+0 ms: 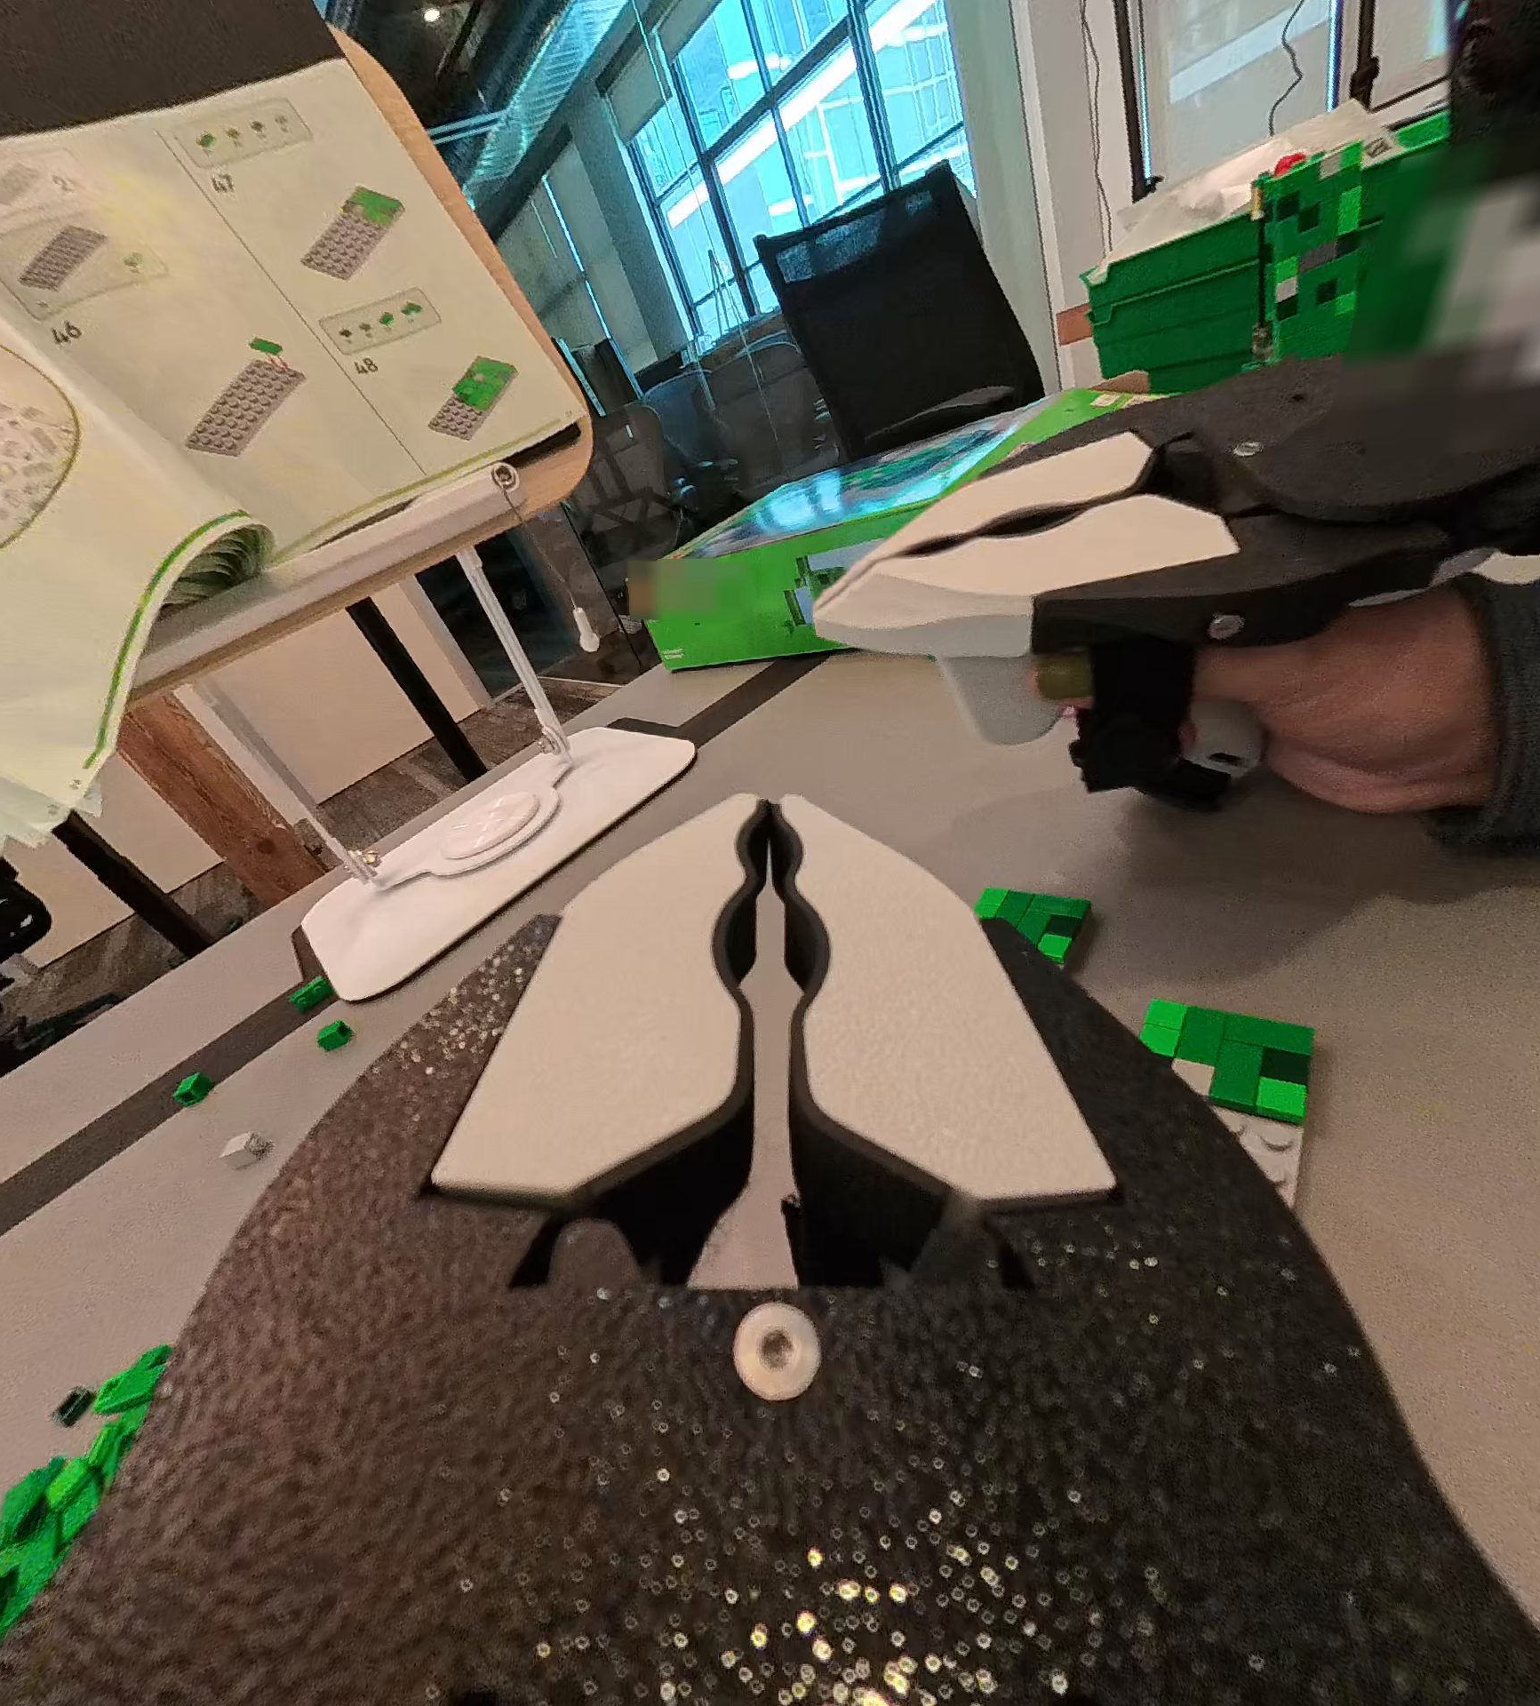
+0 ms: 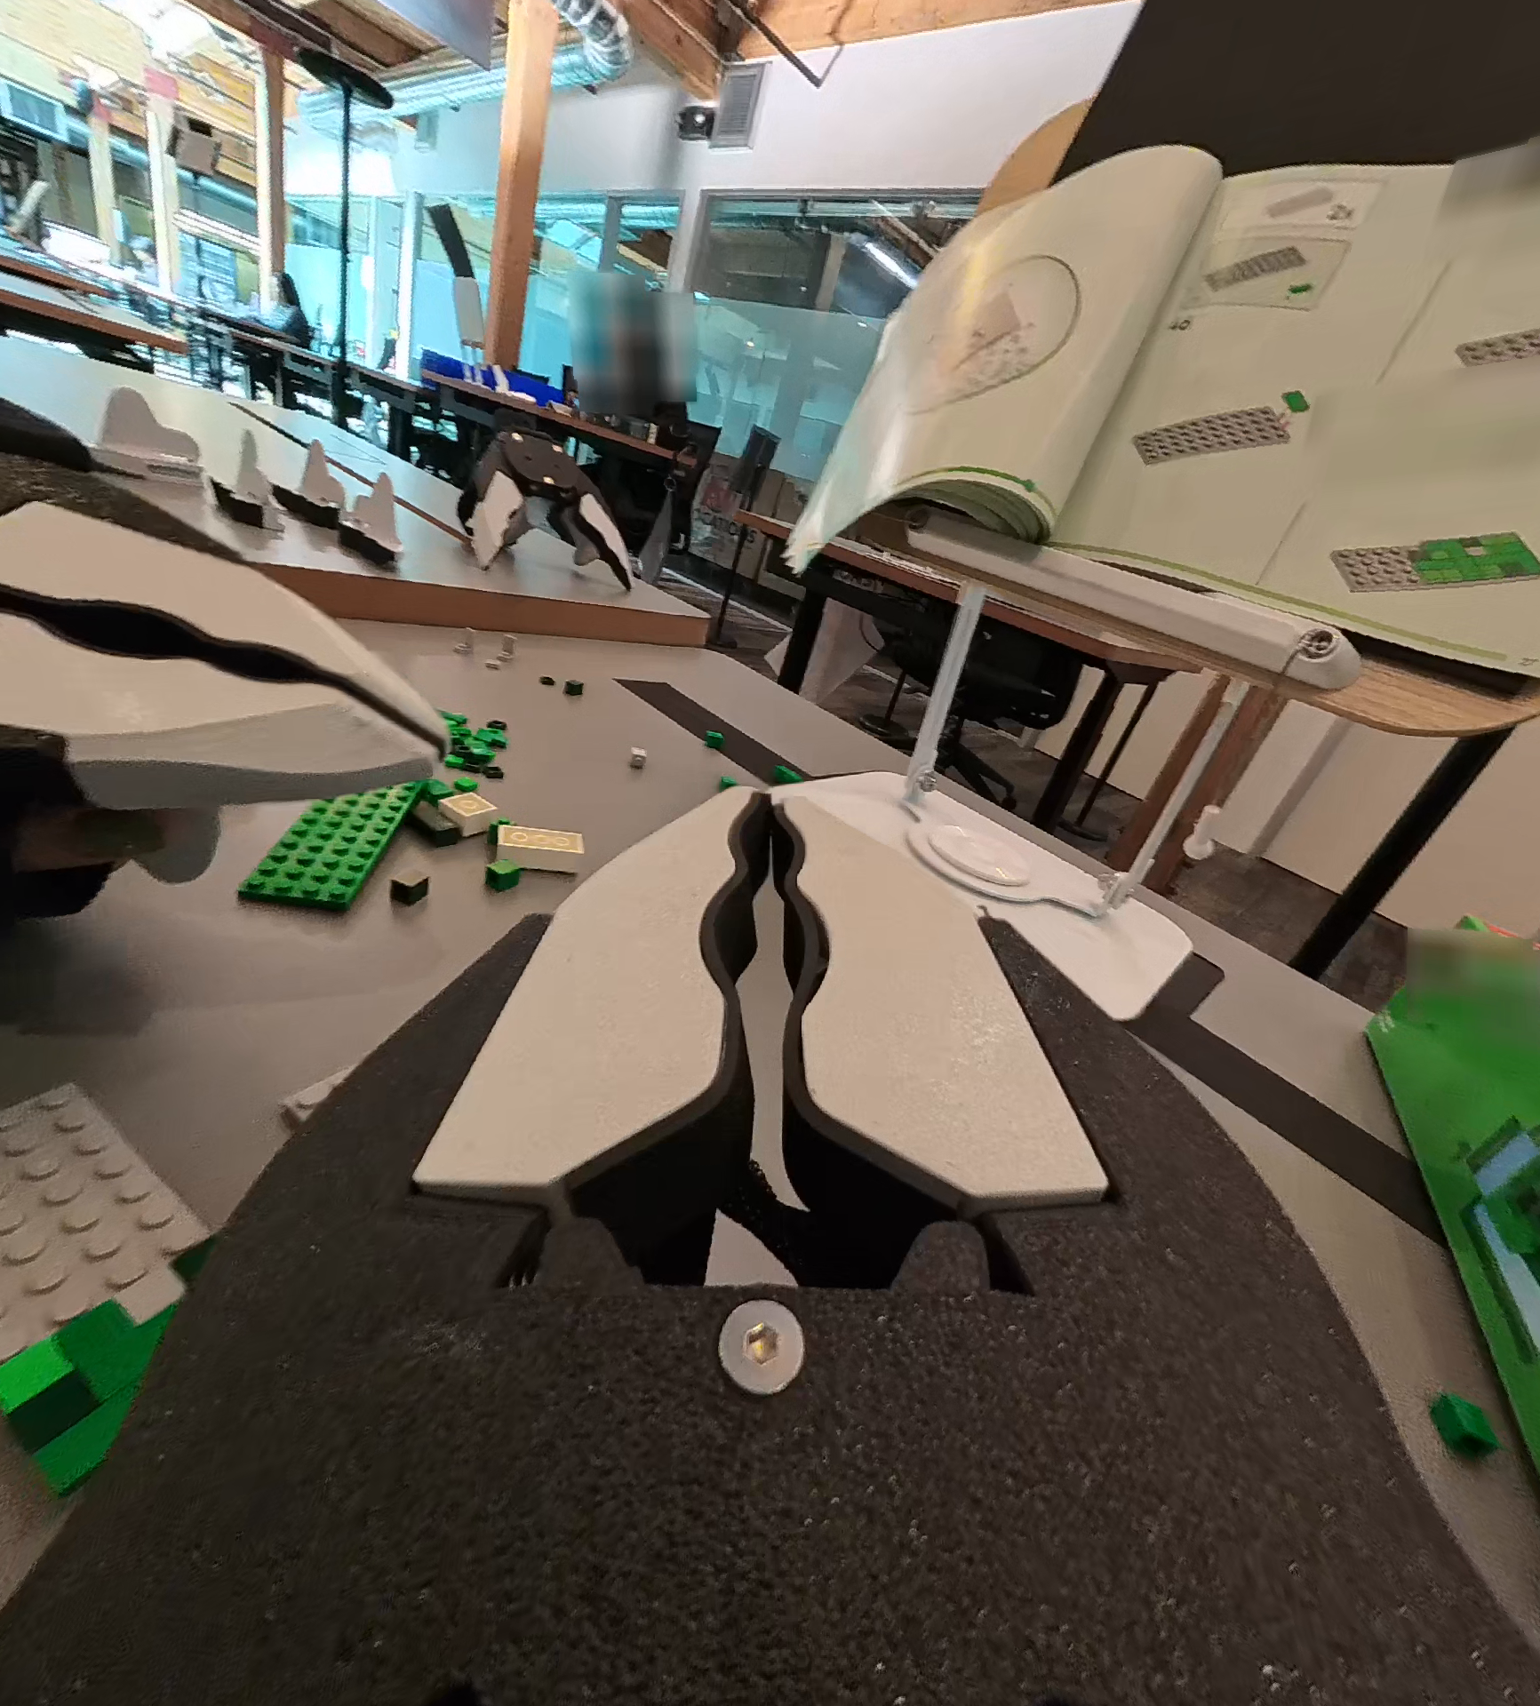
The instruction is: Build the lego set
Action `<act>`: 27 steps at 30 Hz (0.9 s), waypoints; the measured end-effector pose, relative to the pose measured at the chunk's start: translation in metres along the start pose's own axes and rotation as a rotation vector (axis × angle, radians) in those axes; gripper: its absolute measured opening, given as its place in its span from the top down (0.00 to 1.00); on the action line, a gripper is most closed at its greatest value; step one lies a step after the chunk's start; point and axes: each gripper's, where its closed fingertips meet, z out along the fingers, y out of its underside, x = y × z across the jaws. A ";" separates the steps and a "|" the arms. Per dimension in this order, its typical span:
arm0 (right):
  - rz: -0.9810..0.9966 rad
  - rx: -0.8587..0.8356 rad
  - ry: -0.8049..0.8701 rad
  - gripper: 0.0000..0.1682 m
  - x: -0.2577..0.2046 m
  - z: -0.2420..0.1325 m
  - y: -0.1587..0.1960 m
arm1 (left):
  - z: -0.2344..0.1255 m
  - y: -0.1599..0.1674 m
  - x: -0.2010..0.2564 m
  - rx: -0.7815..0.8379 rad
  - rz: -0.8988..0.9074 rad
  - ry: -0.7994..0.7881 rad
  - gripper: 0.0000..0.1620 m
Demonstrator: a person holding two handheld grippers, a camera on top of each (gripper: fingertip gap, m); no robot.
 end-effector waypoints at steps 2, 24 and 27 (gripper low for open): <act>-0.007 0.005 -0.038 1.00 -0.007 -0.001 -0.001 | -0.002 -0.003 -0.001 0.013 0.012 -0.011 1.00; 0.047 -0.459 -0.570 0.91 -0.072 0.124 -0.007 | -0.016 -0.026 0.036 0.154 0.126 0.161 1.00; 0.112 -0.738 -0.699 0.87 -0.091 0.154 0.020 | -0.016 -0.026 0.038 0.154 0.151 0.166 1.00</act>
